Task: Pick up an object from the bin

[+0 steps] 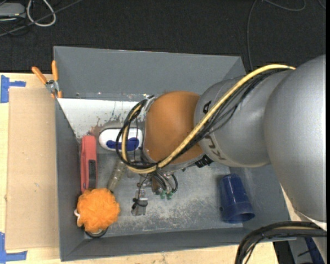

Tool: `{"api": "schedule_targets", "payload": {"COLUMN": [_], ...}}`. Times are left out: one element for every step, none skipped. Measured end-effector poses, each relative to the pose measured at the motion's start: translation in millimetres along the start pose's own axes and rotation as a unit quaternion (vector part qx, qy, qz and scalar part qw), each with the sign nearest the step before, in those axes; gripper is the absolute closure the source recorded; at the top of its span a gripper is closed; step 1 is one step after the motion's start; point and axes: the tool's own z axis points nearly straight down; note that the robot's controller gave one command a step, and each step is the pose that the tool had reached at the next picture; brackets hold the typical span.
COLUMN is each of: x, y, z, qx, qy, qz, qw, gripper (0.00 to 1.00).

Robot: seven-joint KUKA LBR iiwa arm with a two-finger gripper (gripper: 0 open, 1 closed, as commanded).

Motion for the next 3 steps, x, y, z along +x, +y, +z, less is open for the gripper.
{"api": "schedule_targets", "payload": {"x": [-2.1, 29.7, -8.0], "y": [-0.8, 64.1, 76.8], "z": [-4.0, 49.0, 28.0], "qx": [-0.001, 0.0, 0.001], "qy": [-0.0035, -0.003, -0.0045], "qz": [0.002, -0.101, -0.123], "qw": [1.0, 0.9949, 0.9924], "gripper": [0.0, 0.0, 0.0]}}
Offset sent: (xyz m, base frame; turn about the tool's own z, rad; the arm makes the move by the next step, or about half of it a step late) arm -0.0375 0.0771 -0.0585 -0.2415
